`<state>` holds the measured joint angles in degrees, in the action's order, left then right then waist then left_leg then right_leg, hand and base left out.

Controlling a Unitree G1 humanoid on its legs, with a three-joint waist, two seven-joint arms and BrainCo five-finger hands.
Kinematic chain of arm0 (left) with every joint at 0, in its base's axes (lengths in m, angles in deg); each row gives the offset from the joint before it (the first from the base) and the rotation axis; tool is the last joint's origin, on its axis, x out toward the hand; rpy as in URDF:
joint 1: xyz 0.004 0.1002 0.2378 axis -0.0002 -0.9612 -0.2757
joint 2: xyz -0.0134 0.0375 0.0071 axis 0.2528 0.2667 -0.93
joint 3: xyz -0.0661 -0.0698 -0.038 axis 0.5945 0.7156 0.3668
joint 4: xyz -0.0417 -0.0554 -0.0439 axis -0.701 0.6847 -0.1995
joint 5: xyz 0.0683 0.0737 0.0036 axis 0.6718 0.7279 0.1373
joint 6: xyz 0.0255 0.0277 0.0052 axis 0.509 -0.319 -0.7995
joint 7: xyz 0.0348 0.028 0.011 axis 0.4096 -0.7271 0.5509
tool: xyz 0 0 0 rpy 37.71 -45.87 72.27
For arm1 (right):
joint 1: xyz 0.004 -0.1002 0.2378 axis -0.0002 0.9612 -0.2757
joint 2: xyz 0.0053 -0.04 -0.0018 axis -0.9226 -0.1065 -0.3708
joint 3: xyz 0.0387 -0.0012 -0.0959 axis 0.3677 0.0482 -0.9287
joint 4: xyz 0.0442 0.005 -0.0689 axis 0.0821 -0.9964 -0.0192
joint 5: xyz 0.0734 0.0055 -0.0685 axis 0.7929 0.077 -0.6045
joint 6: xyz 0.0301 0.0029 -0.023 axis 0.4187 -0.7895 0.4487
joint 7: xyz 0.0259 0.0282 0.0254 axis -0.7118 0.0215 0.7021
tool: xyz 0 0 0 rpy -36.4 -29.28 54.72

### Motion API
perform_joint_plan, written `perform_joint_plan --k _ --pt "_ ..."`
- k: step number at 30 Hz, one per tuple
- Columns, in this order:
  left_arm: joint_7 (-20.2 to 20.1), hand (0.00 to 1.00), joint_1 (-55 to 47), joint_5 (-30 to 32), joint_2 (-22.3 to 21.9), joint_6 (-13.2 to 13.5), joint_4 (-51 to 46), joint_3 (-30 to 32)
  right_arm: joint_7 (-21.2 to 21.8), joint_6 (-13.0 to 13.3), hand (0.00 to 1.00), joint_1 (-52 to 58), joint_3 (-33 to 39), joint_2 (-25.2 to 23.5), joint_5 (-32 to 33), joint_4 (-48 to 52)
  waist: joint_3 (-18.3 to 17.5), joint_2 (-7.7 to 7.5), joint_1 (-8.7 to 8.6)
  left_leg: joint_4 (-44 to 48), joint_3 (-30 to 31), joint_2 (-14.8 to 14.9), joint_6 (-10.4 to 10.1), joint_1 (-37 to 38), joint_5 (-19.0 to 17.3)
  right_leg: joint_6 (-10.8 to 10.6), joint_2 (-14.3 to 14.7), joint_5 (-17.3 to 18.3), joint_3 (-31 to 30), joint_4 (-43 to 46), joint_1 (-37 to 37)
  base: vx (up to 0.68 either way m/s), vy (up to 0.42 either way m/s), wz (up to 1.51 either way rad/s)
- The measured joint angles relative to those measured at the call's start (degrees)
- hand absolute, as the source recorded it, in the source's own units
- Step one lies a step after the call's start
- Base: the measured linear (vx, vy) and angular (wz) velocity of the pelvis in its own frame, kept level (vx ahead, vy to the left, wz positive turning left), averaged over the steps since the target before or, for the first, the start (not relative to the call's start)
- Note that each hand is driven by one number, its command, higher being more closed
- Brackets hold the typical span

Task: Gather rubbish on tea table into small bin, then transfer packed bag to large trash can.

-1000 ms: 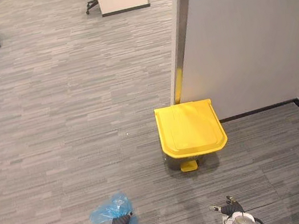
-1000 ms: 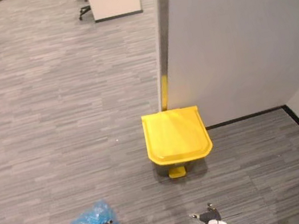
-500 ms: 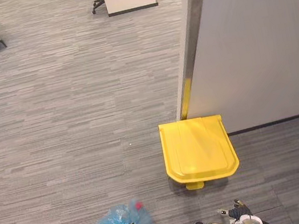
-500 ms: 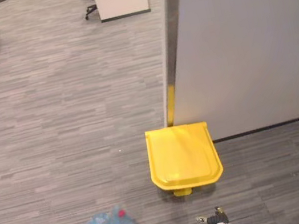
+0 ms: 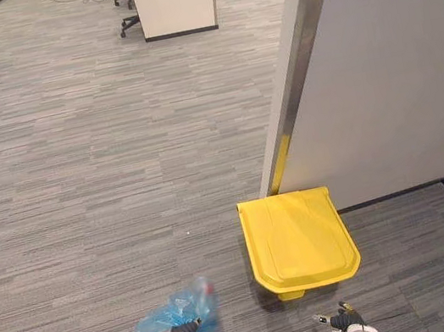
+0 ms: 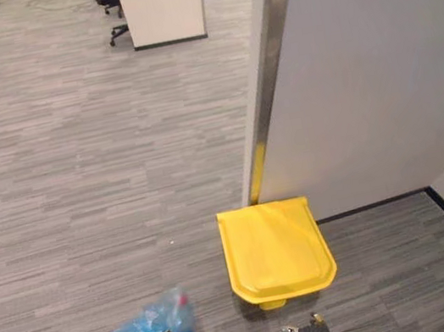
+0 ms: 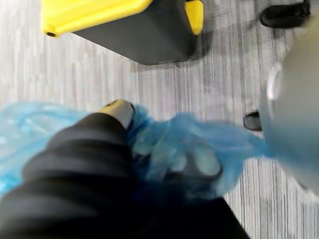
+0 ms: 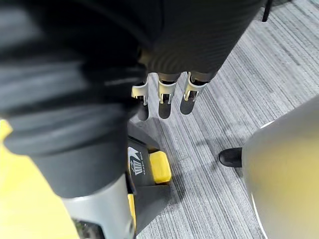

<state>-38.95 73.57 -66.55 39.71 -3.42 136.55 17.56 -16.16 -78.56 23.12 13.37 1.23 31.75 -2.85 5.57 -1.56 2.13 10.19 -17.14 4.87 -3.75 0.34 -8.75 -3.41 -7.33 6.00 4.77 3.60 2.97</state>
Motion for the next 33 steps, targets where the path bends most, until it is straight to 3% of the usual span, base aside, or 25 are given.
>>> perform_joint_plan --k 5,10,14,17,18,21,22,23,24,26,29,33 --pt "0.15 1.00 -1.50 -0.15 0.14 0.06 -0.07 0.28 0.01 -0.01 0.00 -0.74 -0.08 1.02 -0.20 -0.70 0.48 0.86 0.25 -2.21 -0.87 0.25 -0.23 0.90 0.85 0.45 0.86 -0.81 -2.18 0.06 -1.11 0.00 -0.017 -0.20" --pt "-0.06 1.00 -1.02 -0.13 0.12 0.05 -0.12 1.41 0.08 0.00 0.00 -0.70 -0.10 0.91 -0.51 -0.36 2.20 0.20 0.36 -0.94 -1.19 0.42 0.56 1.77 -0.96 0.26 1.02 -1.01 -4.66 5.26 -3.85 -0.07 0.033 -0.37" --pt "0.05 1.00 0.18 -0.12 -0.08 0.04 -0.07 2.62 0.12 0.12 0.00 -1.58 0.01 0.90 -0.53 1.05 4.76 0.06 0.11 0.12 -0.78 1.15 2.56 4.21 -3.91 -1.92 0.04 1.47 -0.21 22.11 -13.23 -0.12 0.062 -0.25" --pt "0.08 1.00 0.80 -0.11 0.31 0.07 -0.06 2.48 0.12 0.13 0.00 -1.97 -0.46 0.56 -0.52 2.58 5.64 -0.44 0.32 4.65 -0.96 2.94 2.93 3.64 -6.81 -1.67 0.12 -0.48 5.50 18.43 -19.32 0.03 0.006 -0.12" --pt "0.15 1.00 1.25 -0.11 0.35 0.08 -0.09 2.48 0.06 0.08 0.00 -2.29 -0.61 0.47 -0.55 3.41 6.35 -0.45 0.37 7.17 -1.10 3.58 2.44 3.54 -8.02 -1.64 0.11 -2.15 8.00 14.15 -20.37 0.10 -0.058 -0.05" --pt "0.20 1.00 2.28 -0.10 0.78 0.18 -0.13 2.56 -0.30 -0.08 0.00 -2.05 -1.22 -0.01 -0.63 4.36 7.32 -1.89 0.80 14.99 -0.29 3.24 0.38 3.65 -13.89 -0.40 -1.15 -1.21 9.85 11.77 -20.18 0.18 -0.172 0.19" --pt "0.37 1.00 2.74 -0.11 0.16 0.15 -0.07 2.60 -0.27 -0.14 0.00 -2.24 -1.11 0.47 -0.71 4.55 7.58 -1.44 0.88 16.55 0.62 3.81 -0.18 3.72 -15.21 0.86 -1.00 -2.08 10.20 12.84 -20.12 0.28 -0.204 0.18" --pt "0.58 1.00 3.14 -0.08 -1.23 0.18 -0.12 2.62 -0.35 -0.22 0.00 -2.50 -0.94 1.05 -0.85 4.72 7.98 0.79 1.16 17.26 1.93 5.56 -1.11 3.65 -16.52 0.12 0.20 -0.10 10.81 15.24 -20.46 0.23 -0.132 0.16" --pt "0.59 1.00 3.35 -0.03 -1.65 0.19 -0.24 2.62 -0.34 -0.17 0.00 -2.71 -0.76 1.21 -1.15 4.81 7.98 1.33 1.23 16.74 2.82 5.98 -1.91 3.55 -17.03 0.36 0.65 0.14 10.89 16.51 -20.92 0.28 -0.156 0.30" --pt "0.58 1.00 3.88 0.42 -2.02 0.15 -0.28 2.89 -0.25 -0.14 0.00 -2.86 0.82 1.05 -1.18 4.94 8.16 1.55 1.29 15.93 6.28 6.89 -2.66 3.92 -17.45 2.01 1.75 2.24 11.85 20.81 -22.29 0.31 -0.174 0.32" --pt "0.48 1.00 3.99 1.09 -2.15 0.07 -0.28 3.35 -0.26 -0.14 0.00 -2.83 1.17 0.40 -1.17 5.18 7.91 1.16 1.50 13.87 9.20 8.77 -3.90 5.20 -17.30 1.60 2.28 7.59 14.84 27.10 -23.15 0.31 -0.136 0.29" --pt "0.11 1.00 5.95 1.09 -3.84 0.07 -0.48 3.61 -0.26 -0.20 0.00 -3.19 -1.42 0.35 -2.27 6.80 7.80 1.11 1.46 9.85 10.10 9.26 -4.68 3.64 -13.91 0.86 2.31 8.57 16.58 27.45 -25.35 0.16 -0.109 0.12"
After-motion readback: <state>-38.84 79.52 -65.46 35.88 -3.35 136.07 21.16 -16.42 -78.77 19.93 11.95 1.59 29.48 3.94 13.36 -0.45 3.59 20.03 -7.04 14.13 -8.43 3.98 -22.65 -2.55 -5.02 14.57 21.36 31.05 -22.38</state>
